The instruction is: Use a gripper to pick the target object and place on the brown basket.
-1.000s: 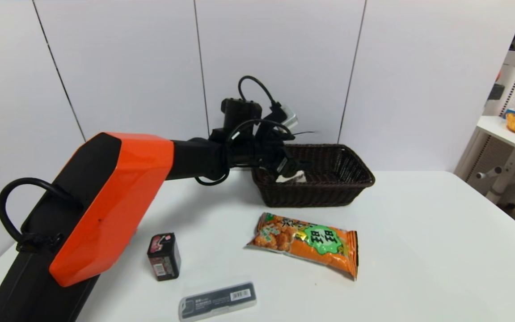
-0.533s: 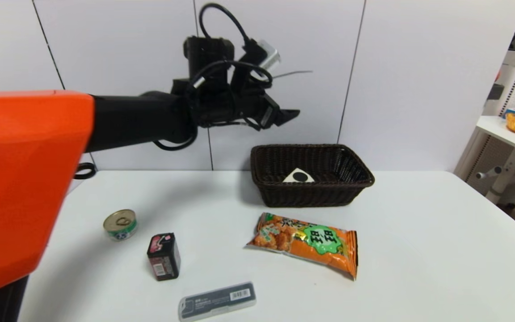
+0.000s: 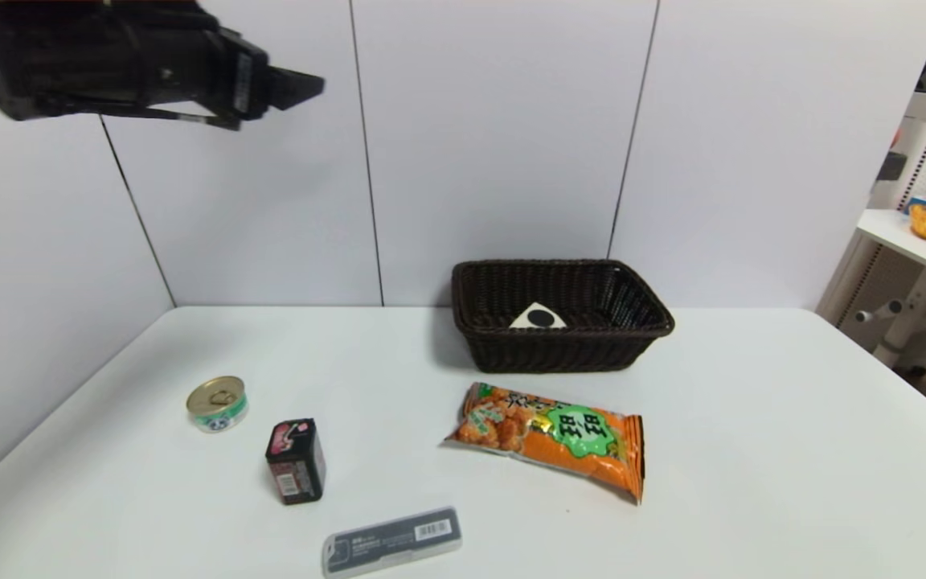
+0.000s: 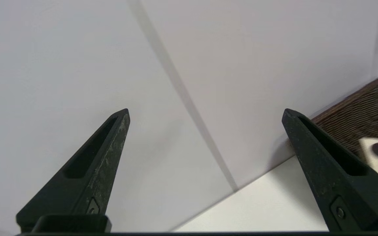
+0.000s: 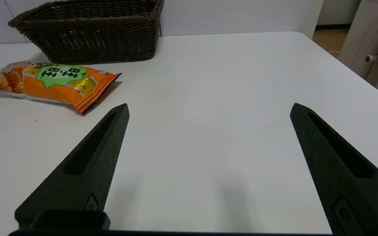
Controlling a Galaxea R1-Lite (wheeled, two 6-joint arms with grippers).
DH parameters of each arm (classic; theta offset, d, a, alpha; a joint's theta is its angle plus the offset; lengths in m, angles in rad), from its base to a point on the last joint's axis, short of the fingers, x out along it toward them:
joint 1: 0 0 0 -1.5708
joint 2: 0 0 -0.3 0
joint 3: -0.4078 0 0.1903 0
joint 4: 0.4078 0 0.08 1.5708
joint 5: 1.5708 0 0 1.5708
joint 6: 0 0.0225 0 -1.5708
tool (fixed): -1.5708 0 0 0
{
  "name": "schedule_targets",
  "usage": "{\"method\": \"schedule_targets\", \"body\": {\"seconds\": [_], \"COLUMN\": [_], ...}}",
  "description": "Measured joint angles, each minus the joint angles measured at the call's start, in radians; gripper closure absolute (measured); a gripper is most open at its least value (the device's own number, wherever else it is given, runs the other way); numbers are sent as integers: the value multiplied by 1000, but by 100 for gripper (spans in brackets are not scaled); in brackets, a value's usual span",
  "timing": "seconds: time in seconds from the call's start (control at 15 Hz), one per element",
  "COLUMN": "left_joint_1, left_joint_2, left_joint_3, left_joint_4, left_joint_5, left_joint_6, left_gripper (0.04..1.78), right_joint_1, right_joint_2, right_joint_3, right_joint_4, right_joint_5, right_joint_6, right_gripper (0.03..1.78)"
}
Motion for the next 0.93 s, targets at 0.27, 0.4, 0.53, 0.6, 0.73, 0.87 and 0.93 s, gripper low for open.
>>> {"method": "schedule_targets", "body": {"seconds": [0.27, 0.4, 0.53, 0.6, 0.73, 0.87, 0.93], "left_joint_1": [175, 224, 253, 261, 270, 273, 272], "left_joint_2": [-317, -488, -660, -749, -903, -1053, -1124], "left_joint_3": [373, 595, 817, 924, 1097, 1255, 1323], "left_joint_4": [13, 14, 14, 15, 15, 15, 15], "left_joint_5": [44, 77, 112, 122, 135, 140, 141], "left_joint_6": [-91, -137, -167, -178, -192, -207, -211], "left_gripper": [13, 13, 13, 13, 13, 13, 13], "right_joint_1": [0, 0, 0, 0, 0, 0, 0], "right_joint_2": [0, 0, 0, 0, 0, 0, 0], "right_joint_3": [0, 0, 0, 0, 0, 0, 0], "right_joint_4": [0, 0, 0, 0, 0, 0, 0], "right_joint_5": [0, 0, 0, 0, 0, 0, 0], "right_joint_6": [0, 0, 0, 0, 1, 0, 0], "right_gripper": [12, 12, 12, 12, 12, 12, 12]}}
